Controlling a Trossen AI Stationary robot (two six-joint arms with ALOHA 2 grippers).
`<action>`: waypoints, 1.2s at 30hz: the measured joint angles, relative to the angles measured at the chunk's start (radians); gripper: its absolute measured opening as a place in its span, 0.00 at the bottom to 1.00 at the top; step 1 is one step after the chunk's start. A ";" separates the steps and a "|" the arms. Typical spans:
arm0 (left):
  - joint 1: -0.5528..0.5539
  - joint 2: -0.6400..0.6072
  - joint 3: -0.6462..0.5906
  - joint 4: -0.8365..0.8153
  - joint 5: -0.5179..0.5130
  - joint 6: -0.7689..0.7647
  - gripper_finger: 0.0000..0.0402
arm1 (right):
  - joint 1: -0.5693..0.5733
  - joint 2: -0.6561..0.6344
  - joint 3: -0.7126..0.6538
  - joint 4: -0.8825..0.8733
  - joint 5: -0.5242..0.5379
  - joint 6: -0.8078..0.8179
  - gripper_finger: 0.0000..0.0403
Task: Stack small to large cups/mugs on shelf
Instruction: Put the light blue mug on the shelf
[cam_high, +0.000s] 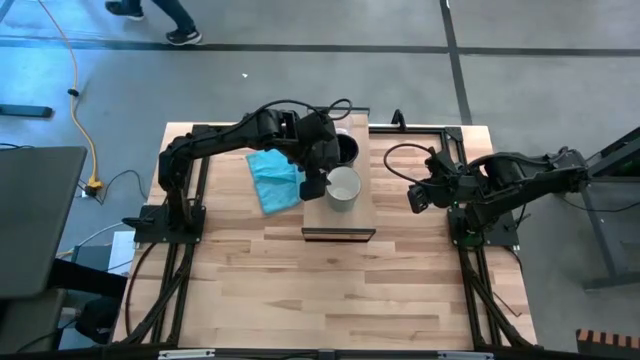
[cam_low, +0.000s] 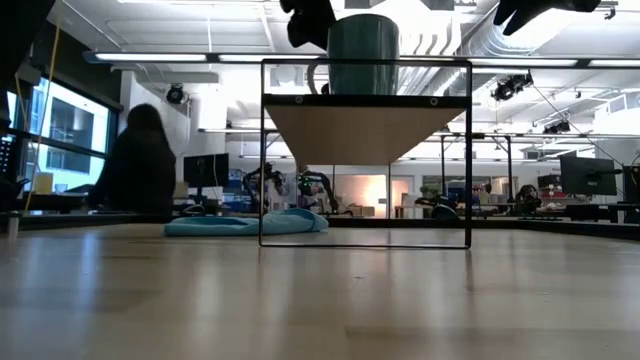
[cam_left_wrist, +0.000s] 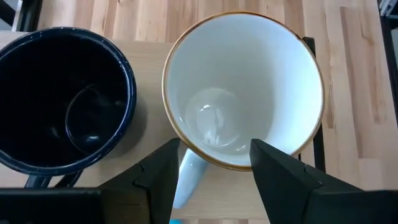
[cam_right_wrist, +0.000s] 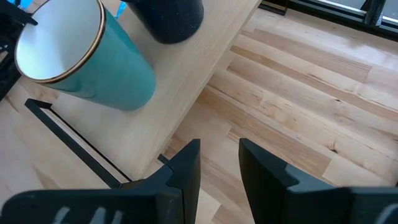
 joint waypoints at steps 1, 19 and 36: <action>0.000 0.000 0.000 0.000 -0.001 0.001 0.46 | 0.000 0.000 0.000 0.000 0.000 0.000 0.25; 0.000 -0.006 0.000 0.000 0.018 0.075 0.46 | 0.000 0.000 0.000 0.000 -0.007 -0.003 0.25; 0.000 -0.018 0.002 0.038 0.047 0.081 0.46 | 0.000 0.000 0.000 -0.001 -0.007 -0.013 0.25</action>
